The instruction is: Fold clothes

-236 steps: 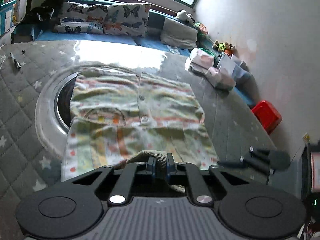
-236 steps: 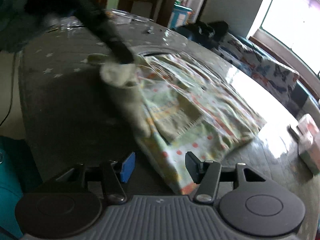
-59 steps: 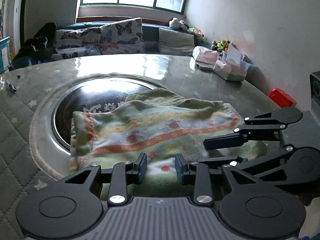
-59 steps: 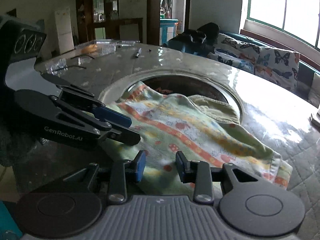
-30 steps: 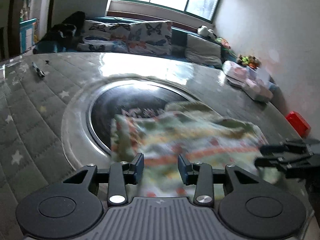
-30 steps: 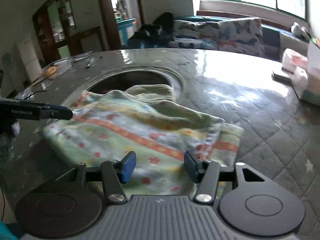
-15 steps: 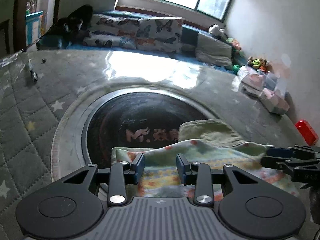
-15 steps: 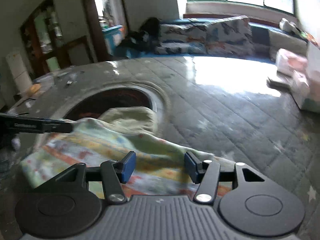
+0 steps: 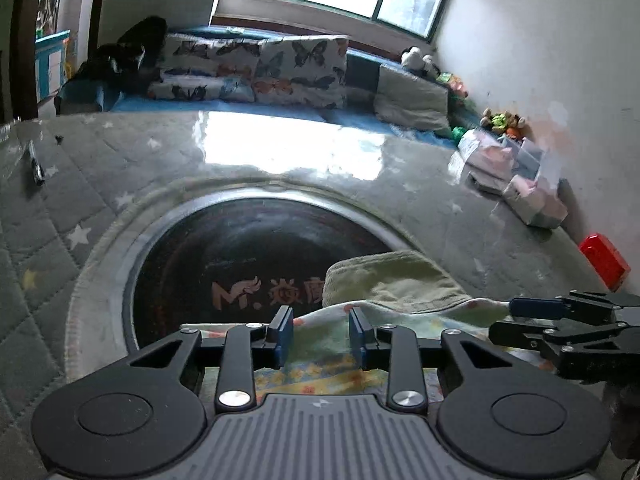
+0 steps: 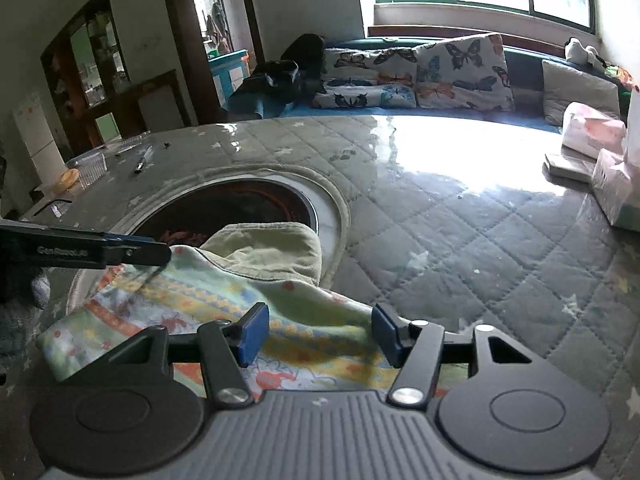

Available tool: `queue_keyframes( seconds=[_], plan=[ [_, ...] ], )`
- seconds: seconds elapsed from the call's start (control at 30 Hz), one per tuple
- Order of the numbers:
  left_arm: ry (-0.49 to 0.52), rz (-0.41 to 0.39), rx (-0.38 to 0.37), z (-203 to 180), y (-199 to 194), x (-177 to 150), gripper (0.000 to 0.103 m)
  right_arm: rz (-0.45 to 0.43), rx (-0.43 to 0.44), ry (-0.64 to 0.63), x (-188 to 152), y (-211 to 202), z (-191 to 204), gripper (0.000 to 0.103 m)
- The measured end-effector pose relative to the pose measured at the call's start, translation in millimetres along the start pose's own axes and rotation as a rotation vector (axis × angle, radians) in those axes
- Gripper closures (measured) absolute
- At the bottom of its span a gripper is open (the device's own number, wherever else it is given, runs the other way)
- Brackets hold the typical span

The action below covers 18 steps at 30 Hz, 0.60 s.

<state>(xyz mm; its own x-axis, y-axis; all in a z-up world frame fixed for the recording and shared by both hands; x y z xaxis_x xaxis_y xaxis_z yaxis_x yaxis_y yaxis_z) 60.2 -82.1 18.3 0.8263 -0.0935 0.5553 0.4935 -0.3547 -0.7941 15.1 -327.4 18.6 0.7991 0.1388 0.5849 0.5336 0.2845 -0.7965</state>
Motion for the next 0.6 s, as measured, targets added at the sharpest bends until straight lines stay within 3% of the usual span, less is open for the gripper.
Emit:
queue_keyframes(
  seconds=[0.17,0.33,0.6],
  plan=[
    [-0.003,-0.002,0.006,4,2,0,0.067,-0.012,-0.020,-0.021,-1,-8,3,0.044],
    [-0.013,-0.036,0.013,10,-16,-1,0.068,-0.045,-0.018,-0.081,-4,-24,18,0.036],
    [-0.054,-0.075,0.064,31,-52,-13,0.049,-0.015,0.041,-0.259,-16,-29,70,0.036]
  ],
)
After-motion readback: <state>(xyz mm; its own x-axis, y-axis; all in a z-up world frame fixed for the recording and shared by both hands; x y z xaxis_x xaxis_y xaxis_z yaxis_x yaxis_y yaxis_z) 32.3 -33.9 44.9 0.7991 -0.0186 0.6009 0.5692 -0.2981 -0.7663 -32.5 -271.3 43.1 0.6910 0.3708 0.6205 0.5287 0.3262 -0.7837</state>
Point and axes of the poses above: each gripper's, at about its wrist camera, not at the fingertips, and y roughly the way its jaws point, z to its left, x to its top, the point moved 1 cm from there along y, roughly the way its jaws point, and after that the axes turned 11 degrees about z, right-handed, at the moved point
